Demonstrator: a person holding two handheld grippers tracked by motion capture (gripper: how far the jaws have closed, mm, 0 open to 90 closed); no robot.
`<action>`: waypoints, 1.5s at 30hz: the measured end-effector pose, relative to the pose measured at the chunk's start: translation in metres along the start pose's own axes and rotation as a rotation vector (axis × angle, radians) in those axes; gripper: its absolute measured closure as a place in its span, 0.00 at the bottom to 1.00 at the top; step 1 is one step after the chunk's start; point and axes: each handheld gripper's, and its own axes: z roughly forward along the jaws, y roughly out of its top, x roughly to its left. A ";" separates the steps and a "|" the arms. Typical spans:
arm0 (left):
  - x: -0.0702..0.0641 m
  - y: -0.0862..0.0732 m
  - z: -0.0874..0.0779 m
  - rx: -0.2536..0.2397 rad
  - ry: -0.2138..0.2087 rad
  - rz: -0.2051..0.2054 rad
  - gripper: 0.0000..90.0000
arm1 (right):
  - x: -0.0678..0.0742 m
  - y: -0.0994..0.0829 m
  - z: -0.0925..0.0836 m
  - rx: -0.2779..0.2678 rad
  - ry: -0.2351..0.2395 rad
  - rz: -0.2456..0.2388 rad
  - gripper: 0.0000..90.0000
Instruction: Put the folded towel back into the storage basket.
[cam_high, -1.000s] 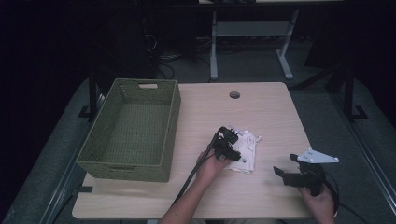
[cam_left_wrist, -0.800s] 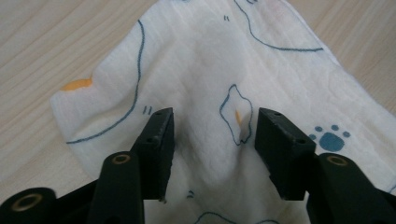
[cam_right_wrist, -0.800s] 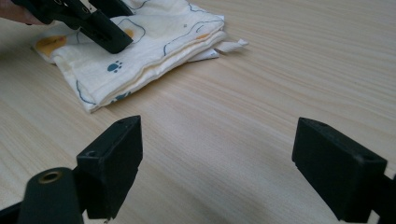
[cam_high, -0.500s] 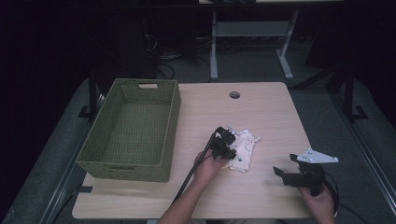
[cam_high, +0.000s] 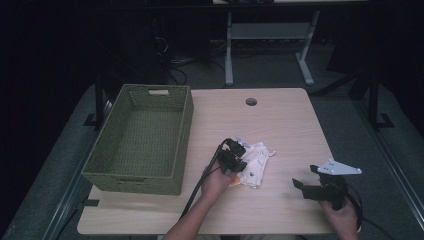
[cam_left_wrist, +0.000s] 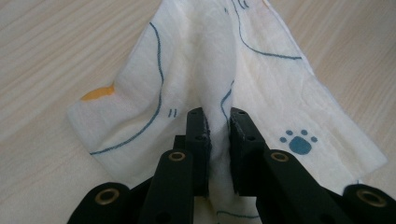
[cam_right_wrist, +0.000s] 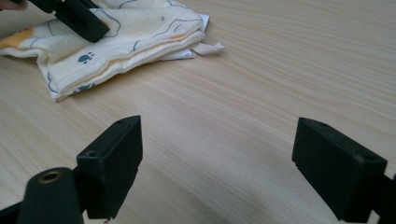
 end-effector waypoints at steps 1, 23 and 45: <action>0.001 -0.001 -0.002 -0.001 -0.006 -0.001 0.89 | 0.000 0.000 0.000 0.000 -0.001 0.000 0.18; 0.009 -0.010 -0.057 -0.133 -0.139 -0.098 0.89 | 0.003 0.000 -0.002 -0.003 -0.011 0.002 0.18; 0.026 -0.012 -0.119 -0.220 -0.201 -0.140 0.89 | 0.005 -0.001 -0.001 0.002 -0.017 0.006 0.18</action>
